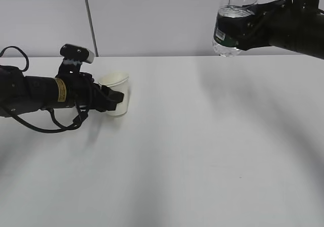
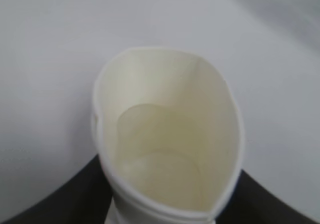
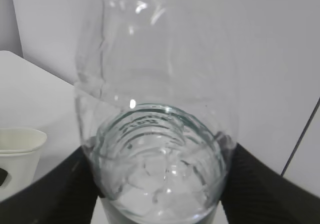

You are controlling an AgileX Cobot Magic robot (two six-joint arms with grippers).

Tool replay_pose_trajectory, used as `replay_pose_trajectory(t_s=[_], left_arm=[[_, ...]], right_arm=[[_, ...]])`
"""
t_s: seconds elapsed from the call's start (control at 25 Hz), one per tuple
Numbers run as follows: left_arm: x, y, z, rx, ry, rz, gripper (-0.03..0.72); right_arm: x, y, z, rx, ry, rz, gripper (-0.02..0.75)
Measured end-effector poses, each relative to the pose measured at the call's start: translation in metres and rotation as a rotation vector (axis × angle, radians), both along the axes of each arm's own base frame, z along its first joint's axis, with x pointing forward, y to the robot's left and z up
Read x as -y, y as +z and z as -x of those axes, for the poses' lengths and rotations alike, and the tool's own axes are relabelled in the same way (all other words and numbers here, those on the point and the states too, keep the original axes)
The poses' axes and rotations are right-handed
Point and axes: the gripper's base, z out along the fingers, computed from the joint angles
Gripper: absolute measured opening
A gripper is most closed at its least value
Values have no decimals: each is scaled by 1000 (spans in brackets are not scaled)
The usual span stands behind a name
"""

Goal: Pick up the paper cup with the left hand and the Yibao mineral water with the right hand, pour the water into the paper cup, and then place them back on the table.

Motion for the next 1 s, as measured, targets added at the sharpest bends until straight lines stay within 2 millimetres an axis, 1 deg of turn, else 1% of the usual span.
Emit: replay_pose_trajectory(t_s=[0.12, 0.2, 0.4, 0.44, 0.64, 0.84, 1.0], left_arm=[[0, -1, 0, 0, -4, 3, 398], [1, -2, 0, -2, -8, 2, 442], [0, -3, 0, -4, -11, -4, 510], [0, -3, 0, -4, -11, -4, 510], [0, -3, 0, -4, -11, -4, 587], [0, -3, 0, -4, -10, -5, 605], [-1, 4, 0, 8, 1, -13, 605]], right_arm=[[0, 0, 0, 0, 0, 0, 500], [0, 0, 0, 0, 0, 0, 500], [0, 0, 0, -1, 0, -2, 500], [0, 0, 0, -1, 0, -2, 500], [0, 0, 0, -1, 0, -2, 500], [0, 0, 0, -1, 0, -2, 500], [0, 0, 0, 0, 1, -3, 500]])
